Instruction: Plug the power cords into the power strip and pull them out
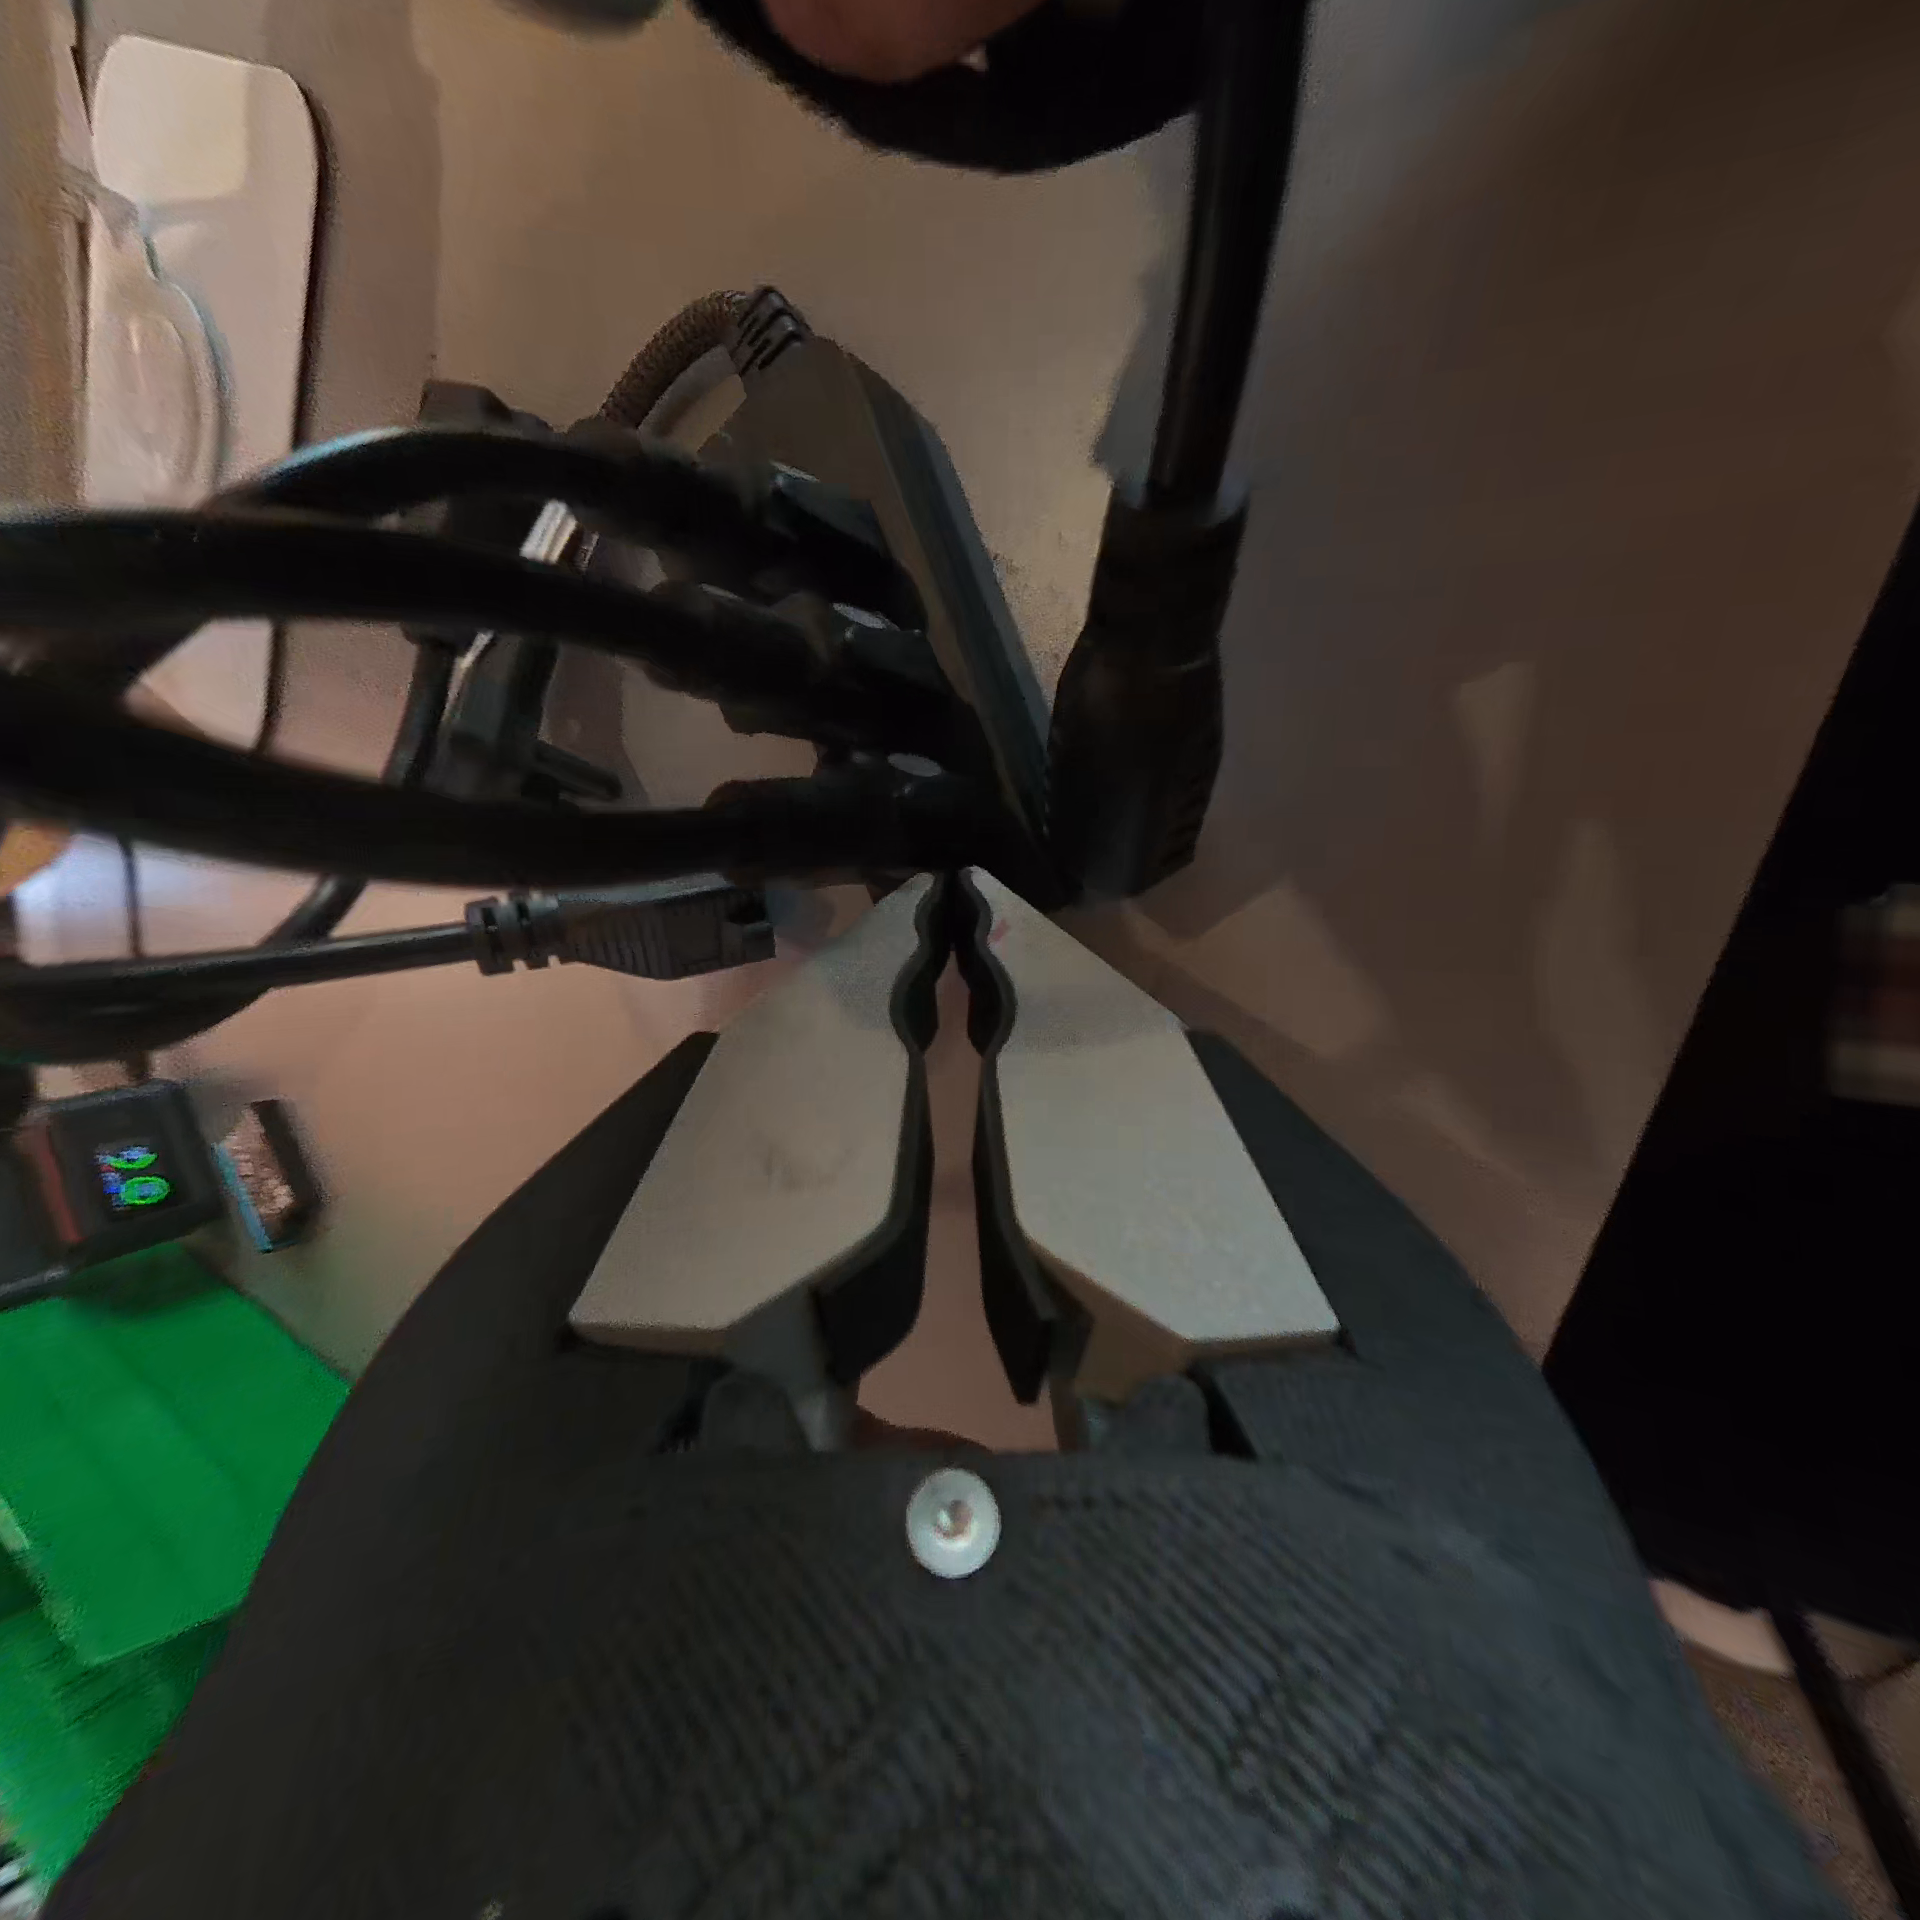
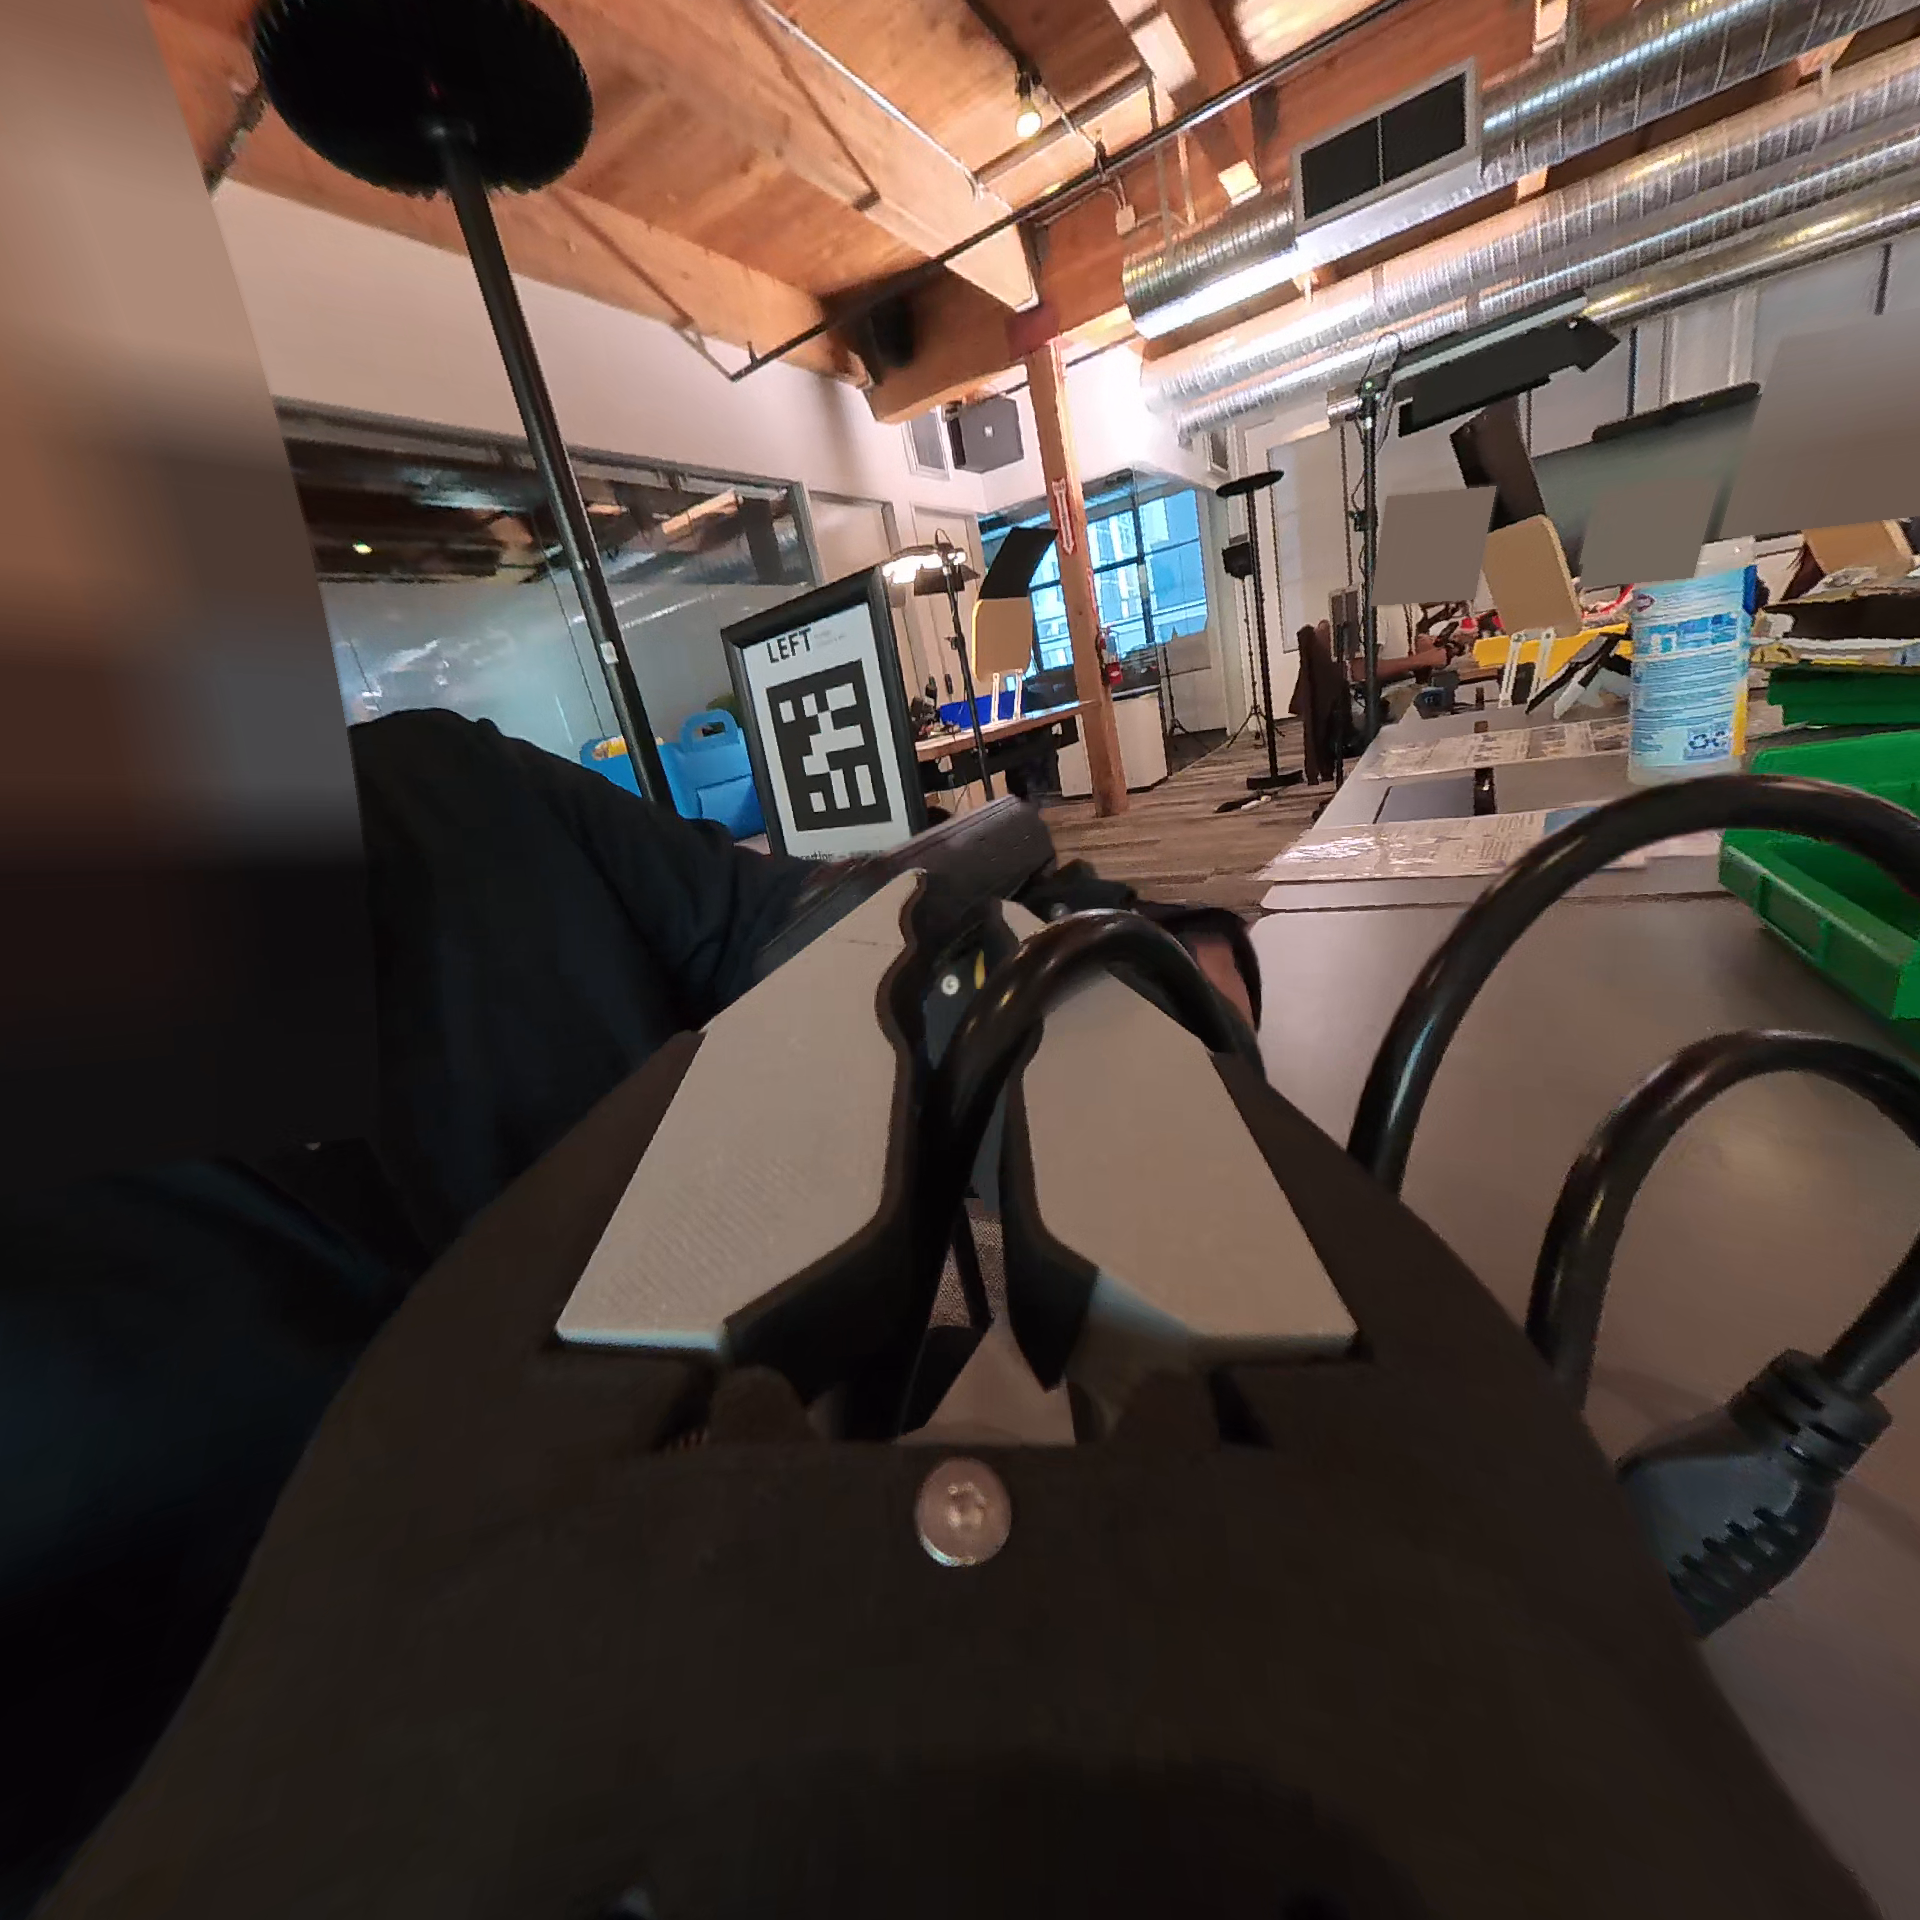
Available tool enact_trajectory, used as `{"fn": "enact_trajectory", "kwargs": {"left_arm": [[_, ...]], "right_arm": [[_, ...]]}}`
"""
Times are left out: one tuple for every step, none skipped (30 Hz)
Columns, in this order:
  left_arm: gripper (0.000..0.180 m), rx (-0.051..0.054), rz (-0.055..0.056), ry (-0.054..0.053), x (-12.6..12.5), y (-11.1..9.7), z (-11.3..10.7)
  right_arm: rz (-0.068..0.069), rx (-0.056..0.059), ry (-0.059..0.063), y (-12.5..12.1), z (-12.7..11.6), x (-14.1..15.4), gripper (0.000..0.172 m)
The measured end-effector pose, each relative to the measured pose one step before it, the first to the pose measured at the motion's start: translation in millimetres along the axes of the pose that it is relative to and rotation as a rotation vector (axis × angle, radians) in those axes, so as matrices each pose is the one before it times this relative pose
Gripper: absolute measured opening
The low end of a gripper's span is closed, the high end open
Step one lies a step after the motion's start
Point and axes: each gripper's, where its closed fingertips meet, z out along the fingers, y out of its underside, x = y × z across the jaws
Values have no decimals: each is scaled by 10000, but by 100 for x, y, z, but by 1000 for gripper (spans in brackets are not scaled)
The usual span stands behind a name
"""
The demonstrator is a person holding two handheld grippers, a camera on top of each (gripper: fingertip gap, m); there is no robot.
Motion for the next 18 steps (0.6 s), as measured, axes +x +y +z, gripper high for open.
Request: {"fn": "enact_trajectory", "kwargs": {"left_arm": [[0, -205, 383, -169, -6, -69, 32], [0, -208, 347, -141, 10, -43, 22], [0, -198, 380, -110, 28, -40, -1], [0, -190, 328, -45, 59, -48, -2], [0, -166, 243, 41, 59, -82, -13], [0, -108, 200, 81, 44, -107, 0], [0, -52, 152, 74, 4, -118, 25], [0, -61, 152, 35, -13, -100, 38], [0, -66, 169, 5, -14, -58, 26], [0, -87, 164, 8, -11, -9, 8], [0, -99, 158, 53, 19, 18, -5], [0, -70, 134, 110, 21, 25, -15], [0, -13, 75, 176, 36, 2, -14], [0, 65, 64, 156, -6, -23, 20], [0, 99, 114, 55, -38, -43, 33], [0, 84, 95, 44, -27, -27, 27], [0, 47, 56, 46, -16, -17, 17], [0, 21, 20, 5, -69, -32, 52]], "right_arm": [[-1, -36, -70, -15, 125, -40, 5], [-70, -146, -50, 79, 119, -91, 4], [-139, -231, 7, 144, 111, -118, 4], [-140, -221, 36, 118, 96, -88, 4], [-50, -127, -2, 10, 99, -31, 4], [45, -15, -64, -93, 104, 20, 3], [91, 26, -108, -146, 104, 48, 3], [69, -13, -101, -117, 102, 62, 2], [10, -84, -77, -24, 138, 30, 1], [-44, -157, -50, 37, 165, 10, 1], [-67, -206, -44, 106, 211, -16, 1], [-64, -202, -66, 114, 210, -52, 2], [-45, -156, -86, 84, 179, -77, 1], [-20, -108, -82, 50, 92, -35, 1], [6, -49, -51, -6, -26, 29, 2], [52, 4, -60, -63, -94, 54, 1], [77, 8, -83, -55, -83, 41, 1], [48, -27, -61, -29, -22, 47, 1]]}}
